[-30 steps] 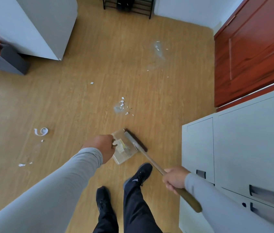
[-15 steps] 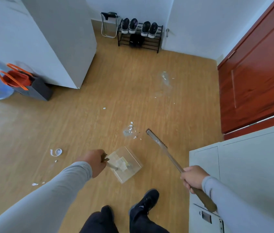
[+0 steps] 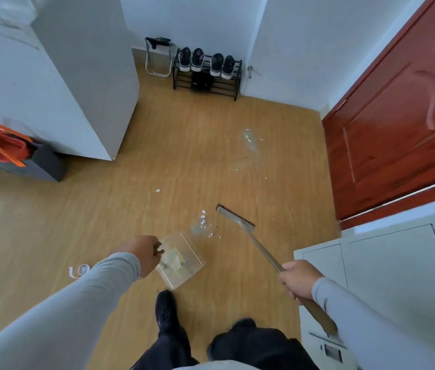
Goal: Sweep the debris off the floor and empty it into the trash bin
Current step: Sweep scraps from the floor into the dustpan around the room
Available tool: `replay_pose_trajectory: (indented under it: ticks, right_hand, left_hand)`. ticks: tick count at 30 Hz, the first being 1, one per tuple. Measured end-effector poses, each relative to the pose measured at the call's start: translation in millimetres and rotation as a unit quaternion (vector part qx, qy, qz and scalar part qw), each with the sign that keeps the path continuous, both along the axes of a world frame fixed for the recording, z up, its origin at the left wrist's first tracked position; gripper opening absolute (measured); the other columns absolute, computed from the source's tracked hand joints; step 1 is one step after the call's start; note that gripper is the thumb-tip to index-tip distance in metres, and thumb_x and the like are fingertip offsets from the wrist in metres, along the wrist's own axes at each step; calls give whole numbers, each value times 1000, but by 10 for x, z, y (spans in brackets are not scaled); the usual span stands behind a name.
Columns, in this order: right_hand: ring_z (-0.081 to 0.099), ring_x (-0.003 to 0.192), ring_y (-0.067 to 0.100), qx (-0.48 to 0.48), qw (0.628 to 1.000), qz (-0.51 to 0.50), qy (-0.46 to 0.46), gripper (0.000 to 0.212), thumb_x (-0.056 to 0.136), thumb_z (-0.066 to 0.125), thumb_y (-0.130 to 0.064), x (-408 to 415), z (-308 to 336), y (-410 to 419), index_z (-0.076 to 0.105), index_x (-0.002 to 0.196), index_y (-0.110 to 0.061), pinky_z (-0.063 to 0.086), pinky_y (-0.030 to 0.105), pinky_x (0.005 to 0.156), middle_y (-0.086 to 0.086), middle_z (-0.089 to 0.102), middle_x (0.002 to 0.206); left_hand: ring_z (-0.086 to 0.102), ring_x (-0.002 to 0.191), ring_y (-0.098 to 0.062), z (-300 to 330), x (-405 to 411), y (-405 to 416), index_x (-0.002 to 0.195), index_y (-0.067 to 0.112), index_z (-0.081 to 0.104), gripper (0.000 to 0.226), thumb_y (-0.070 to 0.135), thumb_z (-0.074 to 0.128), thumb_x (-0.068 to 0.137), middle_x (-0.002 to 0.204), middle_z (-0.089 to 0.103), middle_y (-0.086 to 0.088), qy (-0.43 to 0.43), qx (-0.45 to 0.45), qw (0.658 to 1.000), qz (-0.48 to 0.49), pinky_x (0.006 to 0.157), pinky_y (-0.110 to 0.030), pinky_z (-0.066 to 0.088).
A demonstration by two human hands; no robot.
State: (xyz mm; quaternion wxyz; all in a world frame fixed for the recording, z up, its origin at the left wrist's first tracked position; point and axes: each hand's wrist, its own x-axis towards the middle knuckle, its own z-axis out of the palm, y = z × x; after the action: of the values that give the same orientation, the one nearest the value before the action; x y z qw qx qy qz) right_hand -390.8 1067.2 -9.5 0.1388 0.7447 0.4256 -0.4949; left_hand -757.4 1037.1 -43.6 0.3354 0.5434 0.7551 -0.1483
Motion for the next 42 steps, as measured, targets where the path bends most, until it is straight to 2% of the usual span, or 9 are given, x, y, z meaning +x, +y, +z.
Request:
replay_pose_trajectory:
  ticks: [7,15,18,23,26,32,36,40,42]
  right_hand:
    - [55,49,21,-30,999,27,-2,67,84,49,-13,-476,-337,432,41,151,-14,49,24,48,8,62,55]
    - [54,46,21,-21,995,98,-6,24,86,46,-12,-857,-1128,1364,59,106,-14,52,27,54,8,63,59]
    - [60,61,24,-39,987,154,-25,31,87,47,-12,-873,-1350,1337,64,113,-14,53,29,61,6,66,71]
    - [62,112,24,-70,955,279,-77,49,96,50,-20,-624,-1222,1107,48,145,-18,54,31,91,4,58,133]
    - [62,111,24,-84,939,315,-105,48,95,48,-18,-413,-1064,1052,48,143,-21,54,33,93,3,57,130]
    - [47,57,13,-56,971,224,-61,9,91,48,-21,-148,-748,997,57,92,-23,39,20,49,-4,47,73]
    - [44,54,17,-50,992,109,-35,26,91,48,-15,-146,-733,835,64,108,-4,38,22,46,2,48,69]
    - [56,47,18,-71,997,18,-22,52,87,49,-15,-533,-993,758,54,138,-19,51,27,56,3,61,57]
    - [55,42,17,-95,995,-4,-7,59,87,48,-11,-827,-1157,675,47,145,-8,50,23,53,5,60,56]
  left_hand:
    - [56,71,-8,-209,-242,307,111,32,61,20,37,49,95,82,54,18,-5,-7,1000,10,55,-23,41]
    - [65,73,-13,-666,-253,638,107,37,57,17,44,48,94,88,62,14,11,-44,999,25,68,-32,59]
    - [65,71,-13,-768,-200,678,107,40,55,18,47,47,93,86,63,15,31,-33,999,12,65,-31,59]
    - [66,74,-15,-737,-211,752,110,37,57,21,44,46,94,87,65,12,23,-45,999,11,69,-34,59]
    - [66,75,-15,-690,-227,760,111,38,57,22,45,46,94,88,64,13,25,-47,999,12,70,-34,60]
    - [65,71,-14,-581,-195,784,107,35,58,18,37,45,95,84,64,11,15,-46,999,-4,65,-30,58]
    - [62,69,-13,-573,-168,872,105,31,58,18,35,43,96,82,62,10,25,-43,998,-43,57,-27,51]
    - [60,67,-12,-666,-166,955,109,30,56,19,34,43,97,82,61,10,32,-45,997,-56,52,-25,44]
    - [58,65,-11,-699,-208,978,112,32,56,19,35,44,97,80,58,11,36,-38,997,-49,49,-24,40]
